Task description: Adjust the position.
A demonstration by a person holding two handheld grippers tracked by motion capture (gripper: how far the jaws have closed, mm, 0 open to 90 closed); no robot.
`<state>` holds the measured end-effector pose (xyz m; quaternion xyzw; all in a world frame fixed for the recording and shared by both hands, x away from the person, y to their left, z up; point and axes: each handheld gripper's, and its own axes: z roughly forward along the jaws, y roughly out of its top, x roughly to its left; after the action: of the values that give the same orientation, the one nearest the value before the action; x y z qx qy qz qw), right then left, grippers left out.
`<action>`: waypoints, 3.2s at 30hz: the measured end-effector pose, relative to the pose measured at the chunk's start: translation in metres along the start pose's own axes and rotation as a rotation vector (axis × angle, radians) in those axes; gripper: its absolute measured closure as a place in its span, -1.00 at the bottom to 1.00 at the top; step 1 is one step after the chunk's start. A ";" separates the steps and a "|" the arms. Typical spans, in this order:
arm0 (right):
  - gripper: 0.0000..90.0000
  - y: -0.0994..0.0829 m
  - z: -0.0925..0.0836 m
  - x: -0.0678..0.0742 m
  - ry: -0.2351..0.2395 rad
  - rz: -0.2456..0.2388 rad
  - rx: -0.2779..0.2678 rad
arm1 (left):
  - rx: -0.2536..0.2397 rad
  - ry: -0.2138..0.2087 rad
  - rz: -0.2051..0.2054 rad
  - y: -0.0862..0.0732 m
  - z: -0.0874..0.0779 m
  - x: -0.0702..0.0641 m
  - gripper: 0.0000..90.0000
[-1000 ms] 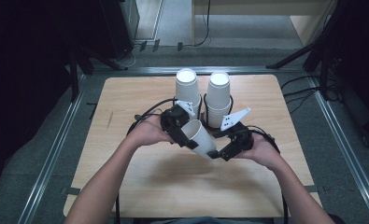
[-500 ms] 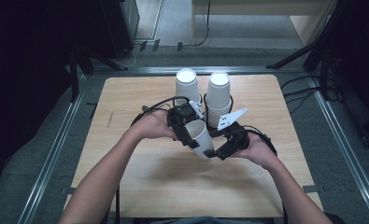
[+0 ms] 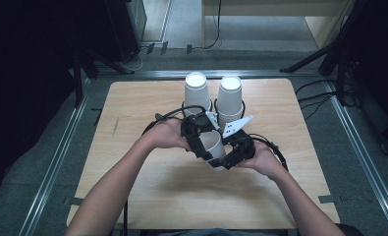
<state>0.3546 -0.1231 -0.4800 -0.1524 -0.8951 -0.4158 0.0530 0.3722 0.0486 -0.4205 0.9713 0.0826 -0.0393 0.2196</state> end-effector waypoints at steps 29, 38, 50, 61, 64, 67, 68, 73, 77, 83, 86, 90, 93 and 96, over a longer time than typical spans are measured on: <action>-0.55 0.003 -0.016 0.004 -0.040 -0.047 -0.026 | -0.262 0.016 -0.073 -0.022 -0.008 -0.003 -1.00; -0.55 0.004 -0.024 0.006 -0.035 -0.043 -0.060 | -0.411 -0.008 -0.167 -0.036 0.000 -0.008 -1.00; -0.55 0.003 -0.019 0.006 -0.001 -0.037 -0.083 | -0.522 -0.022 -0.207 -0.041 0.007 -0.012 -1.00; -0.54 0.003 -0.016 0.006 0.003 -0.040 -0.062 | -0.519 -0.009 -0.214 -0.042 0.009 -0.015 -0.80; -0.54 0.002 -0.015 0.006 0.005 -0.036 -0.052 | -0.495 -0.006 -0.216 -0.042 0.009 -0.014 -0.75; -0.54 0.001 -0.015 0.005 0.006 -0.035 -0.051 | -0.493 -0.002 -0.217 -0.042 0.009 -0.014 -0.72; -0.55 0.001 -0.015 0.005 0.006 -0.034 -0.050 | -0.495 -0.005 -0.217 -0.042 0.009 -0.015 -0.72; -0.58 0.001 -0.014 0.004 0.018 -0.007 -0.041 | -0.481 -0.008 -0.232 -0.042 0.009 -0.014 -0.71; -0.62 0.001 -0.015 0.007 -0.019 -0.027 -0.027 | -0.499 -0.014 -0.246 -0.046 0.004 -0.010 -0.70; -0.62 -0.002 -0.018 0.008 -0.043 -0.028 0.009 | -0.497 -0.004 -0.254 -0.050 -0.002 -0.009 -0.70; -0.62 -0.005 -0.023 0.009 -0.064 -0.023 0.026 | -0.479 0.013 -0.245 -0.052 -0.004 -0.008 -0.70; -0.61 -0.011 -0.028 0.012 -0.098 -0.030 0.037 | -0.475 0.013 -0.243 -0.054 -0.006 -0.007 -0.70; -0.61 -0.015 -0.034 0.012 -0.119 -0.028 0.026 | -0.438 0.047 -0.224 -0.055 -0.006 -0.007 -0.70; -0.61 -0.017 -0.038 0.011 -0.127 -0.007 0.007 | -0.415 0.056 -0.218 -0.055 -0.004 -0.007 -0.71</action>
<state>0.3380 -0.1600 -0.4649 -0.1751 -0.8986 -0.4023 -0.0046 0.3560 0.0986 -0.4395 0.8915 0.1994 -0.0183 0.4064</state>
